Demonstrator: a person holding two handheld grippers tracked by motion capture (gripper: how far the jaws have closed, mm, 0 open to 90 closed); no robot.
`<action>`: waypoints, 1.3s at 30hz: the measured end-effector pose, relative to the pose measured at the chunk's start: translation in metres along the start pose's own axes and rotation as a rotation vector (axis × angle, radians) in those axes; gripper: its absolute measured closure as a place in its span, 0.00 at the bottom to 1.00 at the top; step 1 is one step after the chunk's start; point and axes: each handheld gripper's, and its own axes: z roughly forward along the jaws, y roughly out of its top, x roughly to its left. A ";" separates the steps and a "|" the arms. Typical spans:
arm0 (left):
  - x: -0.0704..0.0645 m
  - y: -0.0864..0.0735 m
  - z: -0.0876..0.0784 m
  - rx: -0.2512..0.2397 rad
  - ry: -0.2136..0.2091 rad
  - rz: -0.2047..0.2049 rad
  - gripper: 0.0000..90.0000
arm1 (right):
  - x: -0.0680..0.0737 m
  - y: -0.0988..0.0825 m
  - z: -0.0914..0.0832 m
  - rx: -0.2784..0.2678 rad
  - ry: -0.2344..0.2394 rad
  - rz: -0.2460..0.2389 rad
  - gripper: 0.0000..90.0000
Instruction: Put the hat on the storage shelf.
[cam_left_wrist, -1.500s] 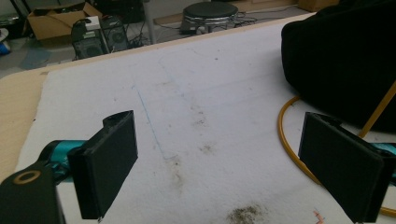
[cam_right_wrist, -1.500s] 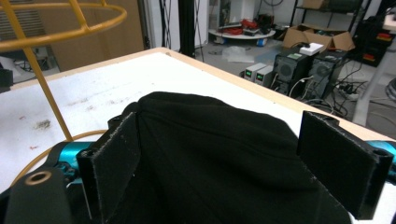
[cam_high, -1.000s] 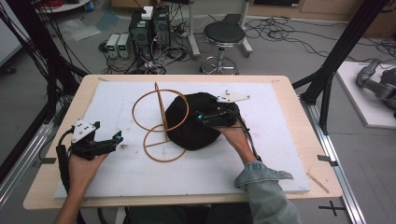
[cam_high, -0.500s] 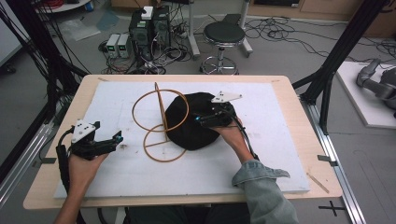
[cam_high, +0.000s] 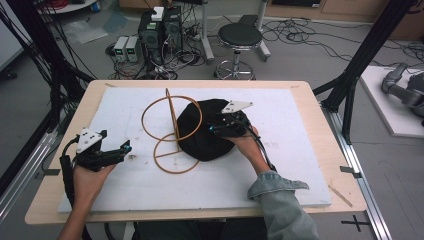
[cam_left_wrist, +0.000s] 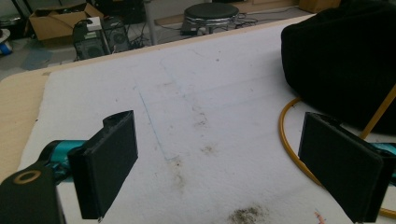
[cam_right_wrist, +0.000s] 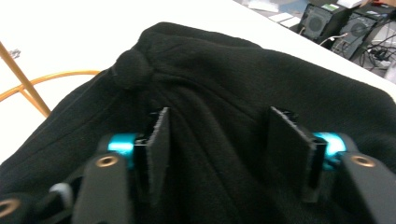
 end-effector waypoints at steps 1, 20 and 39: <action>0.000 0.000 0.000 -0.002 0.002 -0.001 0.13 | 0.001 0.000 0.000 0.006 0.002 -0.002 0.53; 0.002 0.001 -0.003 -0.010 0.009 -0.007 0.13 | 0.012 0.009 -0.013 -0.026 -0.051 -0.087 0.97; 0.004 0.001 -0.004 -0.012 0.016 -0.007 0.13 | 0.005 0.024 -0.055 -0.192 -0.146 -0.029 0.98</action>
